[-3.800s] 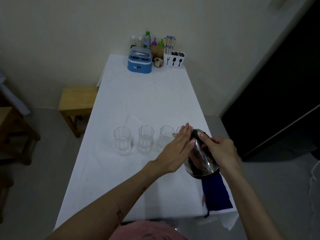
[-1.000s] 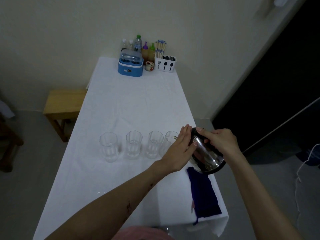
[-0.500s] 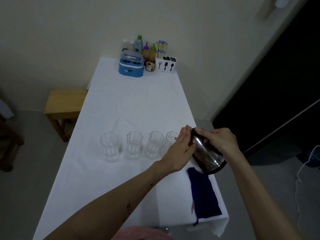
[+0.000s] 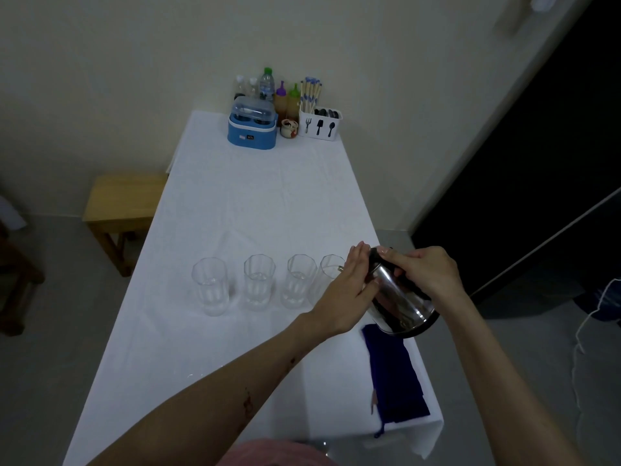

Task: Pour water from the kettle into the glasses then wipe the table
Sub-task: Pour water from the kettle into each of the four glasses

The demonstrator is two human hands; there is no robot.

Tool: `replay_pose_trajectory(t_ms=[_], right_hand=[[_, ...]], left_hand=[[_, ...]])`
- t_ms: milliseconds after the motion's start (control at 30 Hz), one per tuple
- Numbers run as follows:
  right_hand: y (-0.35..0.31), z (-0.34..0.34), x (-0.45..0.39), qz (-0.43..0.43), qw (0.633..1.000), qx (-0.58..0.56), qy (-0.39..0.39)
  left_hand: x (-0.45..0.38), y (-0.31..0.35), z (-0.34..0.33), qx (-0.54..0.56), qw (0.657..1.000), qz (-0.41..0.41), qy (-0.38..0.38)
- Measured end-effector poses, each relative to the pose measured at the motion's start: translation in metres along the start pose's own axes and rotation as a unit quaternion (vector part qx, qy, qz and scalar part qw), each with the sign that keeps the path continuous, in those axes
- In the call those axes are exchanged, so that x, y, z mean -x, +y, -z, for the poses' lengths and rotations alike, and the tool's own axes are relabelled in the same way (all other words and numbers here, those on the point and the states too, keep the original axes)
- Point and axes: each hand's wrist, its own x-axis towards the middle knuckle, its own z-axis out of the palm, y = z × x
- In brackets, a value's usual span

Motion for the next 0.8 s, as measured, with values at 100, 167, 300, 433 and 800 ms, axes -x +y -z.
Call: replay_pose_trajectory(t_ms=[100,167,300,433,800], right_hand=[[-0.001,0.000,0.000,0.003,1.000,0.007,0.004],[-0.001,0.000,0.000,0.006,1.000,0.008,0.007],[-0.001,0.000,0.002,0.014,1.000,0.014,0.009],[-0.003,0.002,0.004,0.020,1.000,0.018,0.011],[-0.008,0.010,0.005,0.016,1.000,0.025,0.009]], left_hand=[[0.000,0.001,0.001,-0.002,1.000,-0.001,0.004],[0.001,0.002,0.001,0.001,1.000,-0.003,0.006],[0.003,0.003,0.000,-0.001,1.000,-0.003,0.010],[0.004,0.005,0.001,0.001,1.000,-0.005,0.012],[0.006,0.013,0.001,0.009,1.000,-0.006,0.010]])
